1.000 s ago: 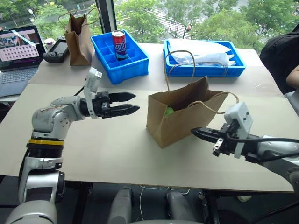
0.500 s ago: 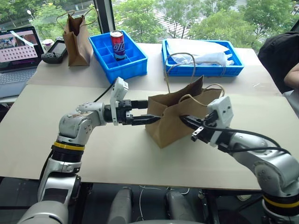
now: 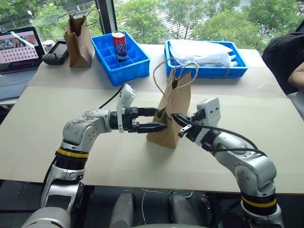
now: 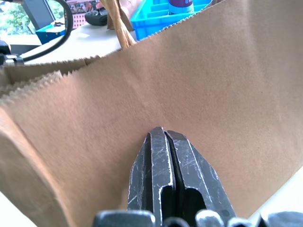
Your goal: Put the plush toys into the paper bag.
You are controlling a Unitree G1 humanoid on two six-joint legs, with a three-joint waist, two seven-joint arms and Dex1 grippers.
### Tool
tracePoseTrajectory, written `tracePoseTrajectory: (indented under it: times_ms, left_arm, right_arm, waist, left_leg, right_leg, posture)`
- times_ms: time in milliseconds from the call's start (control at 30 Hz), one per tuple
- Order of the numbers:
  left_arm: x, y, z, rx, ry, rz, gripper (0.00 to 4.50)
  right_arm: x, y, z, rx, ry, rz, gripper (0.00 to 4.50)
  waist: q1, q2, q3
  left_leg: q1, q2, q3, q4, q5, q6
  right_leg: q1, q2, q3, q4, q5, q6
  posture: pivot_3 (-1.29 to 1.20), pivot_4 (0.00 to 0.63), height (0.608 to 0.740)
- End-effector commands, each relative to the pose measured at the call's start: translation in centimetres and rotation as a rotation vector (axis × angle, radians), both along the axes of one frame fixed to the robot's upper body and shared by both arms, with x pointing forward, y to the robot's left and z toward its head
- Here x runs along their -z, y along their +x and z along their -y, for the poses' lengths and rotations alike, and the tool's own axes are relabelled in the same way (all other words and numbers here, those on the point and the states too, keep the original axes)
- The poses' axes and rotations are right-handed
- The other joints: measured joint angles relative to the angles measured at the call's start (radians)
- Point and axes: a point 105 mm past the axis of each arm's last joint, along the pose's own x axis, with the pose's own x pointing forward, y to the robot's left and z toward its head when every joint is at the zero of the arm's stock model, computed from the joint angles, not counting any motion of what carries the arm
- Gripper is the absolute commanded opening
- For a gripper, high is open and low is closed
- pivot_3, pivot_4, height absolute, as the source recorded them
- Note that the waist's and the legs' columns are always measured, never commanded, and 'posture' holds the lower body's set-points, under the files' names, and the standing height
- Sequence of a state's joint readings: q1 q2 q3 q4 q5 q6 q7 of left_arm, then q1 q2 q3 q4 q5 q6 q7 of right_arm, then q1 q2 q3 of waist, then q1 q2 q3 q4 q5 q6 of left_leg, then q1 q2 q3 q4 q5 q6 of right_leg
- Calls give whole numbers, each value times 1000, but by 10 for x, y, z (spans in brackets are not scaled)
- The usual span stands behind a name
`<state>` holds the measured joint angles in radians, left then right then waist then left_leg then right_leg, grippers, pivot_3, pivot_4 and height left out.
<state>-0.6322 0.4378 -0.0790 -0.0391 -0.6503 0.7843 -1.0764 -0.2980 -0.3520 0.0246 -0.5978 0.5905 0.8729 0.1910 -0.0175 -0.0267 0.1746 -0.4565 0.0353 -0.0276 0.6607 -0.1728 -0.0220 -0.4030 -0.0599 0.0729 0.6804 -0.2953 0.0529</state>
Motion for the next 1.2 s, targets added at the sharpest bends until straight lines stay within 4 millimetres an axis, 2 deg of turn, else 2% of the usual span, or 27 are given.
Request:
tracePoseTrajectory:
  times_ms: [33, 233, 367, 433, 667, 800, 900, 1067, 1200]
  left_arm:
    - [-4, -11, 13, 43, -12, 36, 4427]
    - [-2, -16, 23, 48, -16, 39, 4427]
    - [1, -11, 23, 29, 7, 63, 4427]
    - [-1, -7, 20, 12, 12, 71, 4427]
    - [-5, 2, 9, -34, 50, 112, 4427]
    - [-13, 3, 9, -36, 55, 128, 4427]
    - [-16, 5, 11, -37, 57, 136, 4427]
    - [-14, 8, 16, -41, 61, 141, 4427]
    - [-12, 7, 16, -38, 72, 141, 4427]
  right_arm:
    - [-14, -4, -12, -33, 36, 58, 0]
    - [-21, -5, -22, -54, 75, 60, 0]
    - [-23, -7, -25, -80, 59, 52, 0]
    - [-21, -7, -18, -70, 29, 46, 0]
    - [-5, -7, 25, -14, -104, -17, 0]
    - [-1, -11, 34, -40, -142, -41, 0]
    - [0, -13, 29, -78, -148, -46, 0]
    - [-6, -21, -1, -181, -99, -36, 0]
    - [-12, -20, -13, -198, -63, -18, 0]
  waist:
    - [0, 0, 0]
    - [-1, 0, 0]
    - [0, 0, 0]
    - [0, 0, 0]
    - [0, 0, 0]
    - [1, 0, 0]
    - [-3, 0, 0]
    - [-4, 0, 0]
    - [-3, 0, 0]
  left_leg:
    - [0, 0, 0, 0, 0, 0]
    - [0, 0, 0, 0, 0, 0]
    - [0, 0, 0, 0, 0, 0]
    - [0, 0, 0, 0, 0, 0]
    - [0, 0, 0, 0, 0, 0]
    - [0, 0, 0, 0, 0, 0]
    - [0, 0, 0, 0, 0, 0]
    - [0, 0, 0, 0, 0, 0]
    - [0, 0, 0, 0, 0, 0]
  right_leg:
    - [0, 0, 0, 0, 0, 0]
    - [0, 0, 0, 1, 0, 0]
    - [0, 0, 0, 1, 0, 0]
    - [0, 0, 0, 1, 0, 0]
    - [0, 0, 0, 0, 0, 0]
    - [0, 0, 0, 0, 0, 0]
    - [0, 0, 0, 0, 0, 0]
    - [0, 0, 0, 0, 0, 0]
    - [0, 0, 0, 0, 0, 0]
  posture:
    - [0, 150, 698]
    - [0, 150, 698]
    - [0, 150, 698]
    - [0, 150, 698]
    - [0, 150, 698]
    - [0, 150, 698]
    - [0, 150, 698]
    - [0, 150, 698]
    - [0, 150, 698]
